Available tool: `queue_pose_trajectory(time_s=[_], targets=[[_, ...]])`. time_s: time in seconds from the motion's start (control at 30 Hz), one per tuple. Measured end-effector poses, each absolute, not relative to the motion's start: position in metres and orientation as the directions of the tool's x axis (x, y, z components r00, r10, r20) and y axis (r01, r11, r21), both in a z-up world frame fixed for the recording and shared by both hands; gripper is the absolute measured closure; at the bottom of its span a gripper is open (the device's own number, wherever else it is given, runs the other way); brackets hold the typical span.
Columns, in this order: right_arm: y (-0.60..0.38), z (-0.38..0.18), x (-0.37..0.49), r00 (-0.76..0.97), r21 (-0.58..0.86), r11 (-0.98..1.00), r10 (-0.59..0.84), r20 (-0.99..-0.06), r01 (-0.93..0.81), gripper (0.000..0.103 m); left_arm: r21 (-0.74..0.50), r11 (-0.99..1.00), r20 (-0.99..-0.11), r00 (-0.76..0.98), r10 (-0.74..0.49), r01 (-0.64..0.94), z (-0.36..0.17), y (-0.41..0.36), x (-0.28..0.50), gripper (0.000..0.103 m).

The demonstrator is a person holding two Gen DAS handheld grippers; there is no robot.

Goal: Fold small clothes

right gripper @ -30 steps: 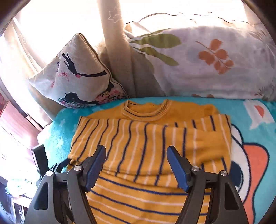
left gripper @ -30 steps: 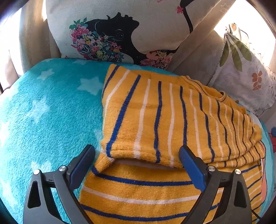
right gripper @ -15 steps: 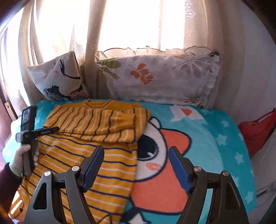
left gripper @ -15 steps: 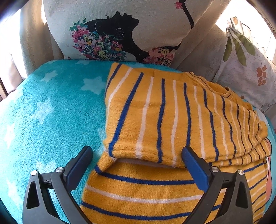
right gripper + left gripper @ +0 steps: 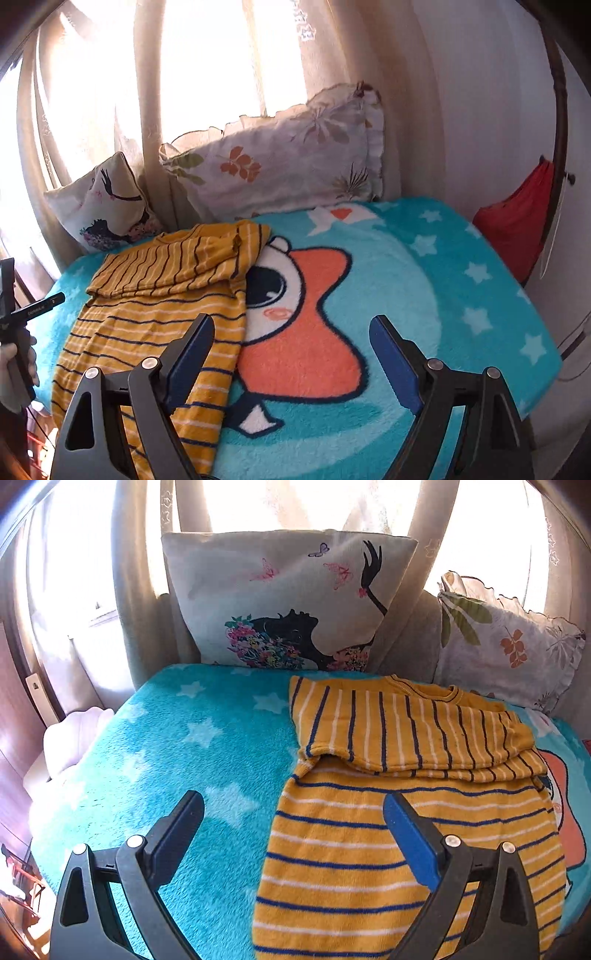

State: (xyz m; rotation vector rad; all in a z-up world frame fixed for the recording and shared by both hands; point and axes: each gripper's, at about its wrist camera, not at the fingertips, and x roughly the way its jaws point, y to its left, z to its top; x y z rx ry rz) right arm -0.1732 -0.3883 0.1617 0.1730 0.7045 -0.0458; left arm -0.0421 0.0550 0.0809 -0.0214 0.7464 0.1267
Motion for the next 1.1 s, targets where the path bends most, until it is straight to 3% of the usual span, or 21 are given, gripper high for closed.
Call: queue_pose_trajectory(time_s=[0.13, 0.23, 0.37, 0.47, 0.57, 0.7, 0.8, 1.1], targets=[[-0.38, 0.145, -0.169, 0.704, 0.144, 0.985, 0.035, -0.71, 0.097, 0.013, 0.083, 0.987, -0.657, 0.738, 0.156, -0.136, 0.086, 0.052, -0.066, 0.006], [-0.378, 0.144, -0.181, 0.704, 0.06, 0.993, -0.028, -0.71, 0.1, 0.014, 0.087, 0.989, -0.648, 0.747, 0.148, -0.12, 0.084, 0.05, -0.083, 0.006], [-0.375, 0.15, -0.206, 0.72, -0.144, 0.982, -0.188, -0.668, 0.122, 0.013, -0.032, 0.997, -0.66, 0.751, 0.031, -0.069, 0.079, 0.06, -0.107, 0.006], [-0.366, 0.141, -0.221, 0.709, -0.166, 0.985, -0.154, -0.688, 0.052, 0.014, -0.114, 0.992, -0.687, 0.725, -0.04, -0.053, 0.067, 0.072, -0.126, 0.006], [-0.351, 0.121, -0.229, 0.67, -0.008, 0.998, 0.04, -0.741, -0.069, 0.014, -0.208, 0.977, -0.733, 0.669, -0.125, -0.044, 0.045, 0.081, -0.142, 0.006], [-0.326, 0.083, -0.224, 0.574, 0.26, 0.953, 0.301, -0.762, -0.155, 0.032, -0.32, 0.947, -0.747, 0.624, -0.23, -0.034, 0.022, 0.084, -0.164, 0.006], [-0.314, 0.057, -0.218, 0.52, 0.345, 0.928, 0.365, -0.773, -0.139, 0.04, -0.366, 0.93, -0.749, 0.603, -0.274, -0.031, 0.013, 0.08, -0.181, 0.006], [-0.297, 0.049, -0.234, 0.522, 0.454, 0.87, 0.482, -0.704, -0.191, 0.039, -0.487, 0.873, -0.77, 0.482, -0.418, -0.021, -0.028, 0.054, -0.193, 0.006]])
